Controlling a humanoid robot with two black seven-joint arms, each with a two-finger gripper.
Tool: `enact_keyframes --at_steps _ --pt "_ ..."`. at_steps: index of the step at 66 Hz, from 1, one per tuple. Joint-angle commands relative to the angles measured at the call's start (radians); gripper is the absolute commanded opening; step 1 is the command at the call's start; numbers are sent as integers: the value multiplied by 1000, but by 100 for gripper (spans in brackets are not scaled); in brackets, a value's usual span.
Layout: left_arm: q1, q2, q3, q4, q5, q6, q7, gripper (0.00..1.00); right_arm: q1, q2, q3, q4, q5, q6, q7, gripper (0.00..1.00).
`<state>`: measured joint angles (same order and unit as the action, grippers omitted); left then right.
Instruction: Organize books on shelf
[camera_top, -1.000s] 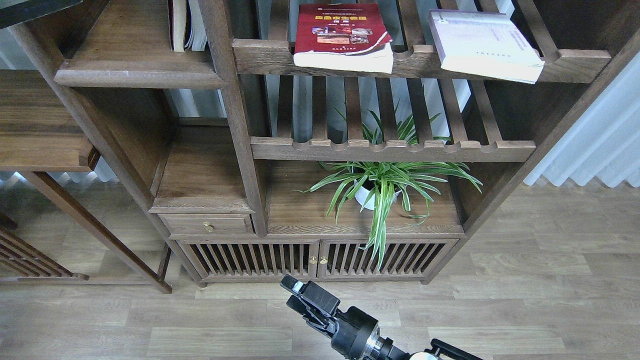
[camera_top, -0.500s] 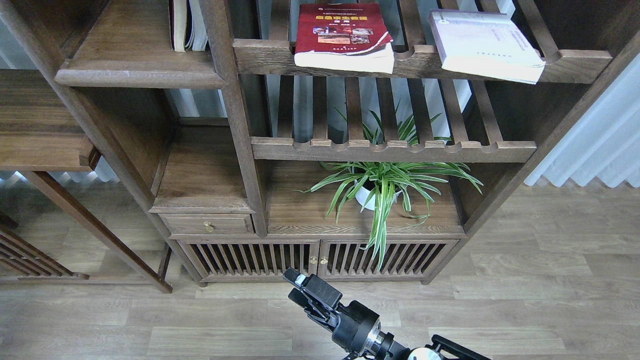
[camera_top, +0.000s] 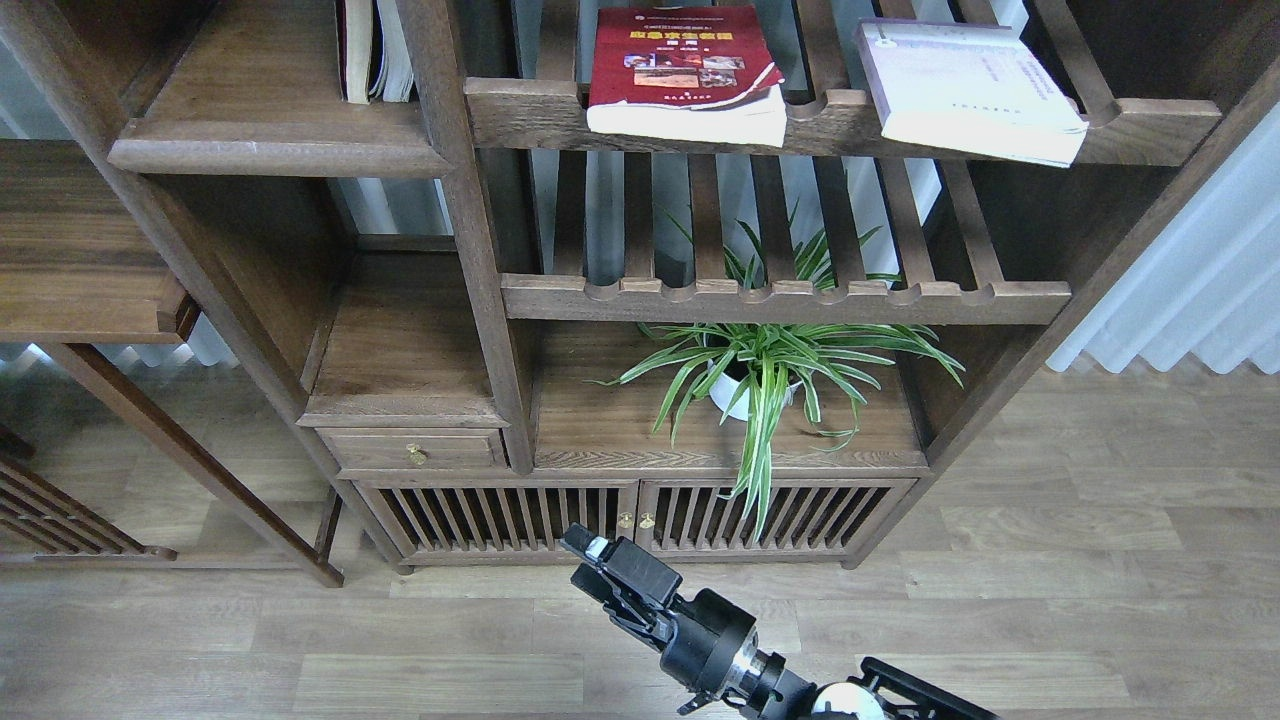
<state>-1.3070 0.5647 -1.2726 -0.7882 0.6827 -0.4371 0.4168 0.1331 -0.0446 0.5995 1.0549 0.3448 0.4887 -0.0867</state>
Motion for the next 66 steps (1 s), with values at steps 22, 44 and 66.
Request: enact_keyframes --at_steps 22,44,66 --pt "-44 -118 27 118 1 9 -42 7 71 45 171 2 5 0 2 99" --pt "-104 -126 102 191 23 9 -69 7 102 45 195 7 34 0 4 99" --pt "-104 -155 165 254 27 4 -88 7 198 45 286 43 63 0 5 99"
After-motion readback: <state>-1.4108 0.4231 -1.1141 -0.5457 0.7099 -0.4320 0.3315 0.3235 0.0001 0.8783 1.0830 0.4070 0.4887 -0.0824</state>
